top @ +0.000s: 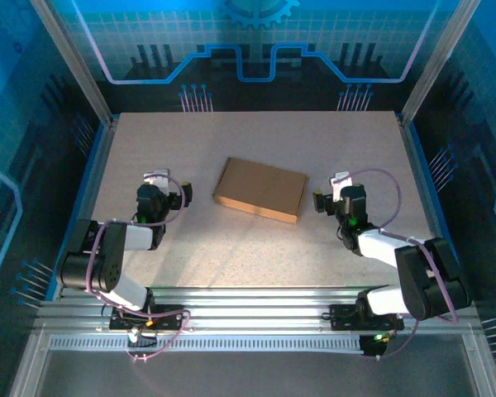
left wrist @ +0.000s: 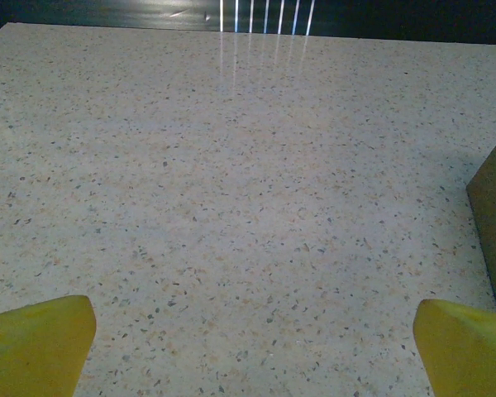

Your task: Fold the paper box

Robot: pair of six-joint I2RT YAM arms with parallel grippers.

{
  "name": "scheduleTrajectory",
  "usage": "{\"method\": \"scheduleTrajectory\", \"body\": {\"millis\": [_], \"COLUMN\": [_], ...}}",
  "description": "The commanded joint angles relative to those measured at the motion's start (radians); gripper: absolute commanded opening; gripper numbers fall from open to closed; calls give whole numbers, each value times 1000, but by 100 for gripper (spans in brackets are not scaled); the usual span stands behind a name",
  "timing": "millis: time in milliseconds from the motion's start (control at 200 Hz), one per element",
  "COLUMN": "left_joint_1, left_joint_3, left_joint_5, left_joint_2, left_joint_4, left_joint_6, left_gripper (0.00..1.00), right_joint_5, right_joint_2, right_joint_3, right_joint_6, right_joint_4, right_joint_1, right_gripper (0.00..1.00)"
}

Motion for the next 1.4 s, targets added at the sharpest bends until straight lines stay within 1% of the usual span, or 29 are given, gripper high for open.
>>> {"method": "scheduleTrajectory", "body": {"millis": [0,55,175,230,290,380,485,540,600,670,766,801,876,916,986,1036,1121,1211,1391], "left_joint_1": [12,12,12,12,11,11,11,12,12,12,12,11,12,11,12,11,11,11,11], "left_joint_3": [-2,-2,-3,-2,-2,-3,-2,-1,-2,-1,-1,0,-1,-2,-2,-2,-1,-2,-2], "left_joint_5": [22,22,22,22,22,22,23,22,22,22,22,23,23,22,22,22,22,22,22], "left_joint_2": [8,9,9,9,9,9,9,9,8,9,8,8,8,8,8,9,8,8,9], "left_joint_4": [34,34,35,35,34,34,35,34,34,34,33,34,35,35,34,34,36,34,34], "left_joint_6": [4,4,4,4,4,4,3,4,4,4,4,3,4,5,4,4,4,4,5], "left_gripper": [99,99,99,99,99,99,99,99,99,99,99,99,99,99,99,99,99,99,99], "right_joint_5": [-24,-36,-169,-194,-253,-311,-293,-307,-308,-288,-148,-137,-133,-171,-345,-403,-344,-181,-178], "right_joint_2": [7,8,20,26,45,83,150,184,158,176,174,166,171,172,172,169,173,173,175], "right_joint_3": [-15,-36,-114,-129,-142,-142,-138,-135,-121,-104,-43,-28,-27,-45,-99,-108,-97,-28,-11], "right_joint_6": [-23,-21,-17,15,38,19,22,18,15,18,63,51,36,28,-12,-49,-25,50,25], "right_joint_4": [153,202,363,390,430,469,519,560,490,488,366,315,329,363,468,479,466,331,307], "right_joint_1": [-38,-56,-110,-141,-178,-180,-175,-173,-174,-173,-165,-150,-142,-147,-162,-153,-156,-164,-148], "right_gripper": [100,100,100,100,100,100,100,100,100,100,100,100,100,100,100,100,100,100,100]}}
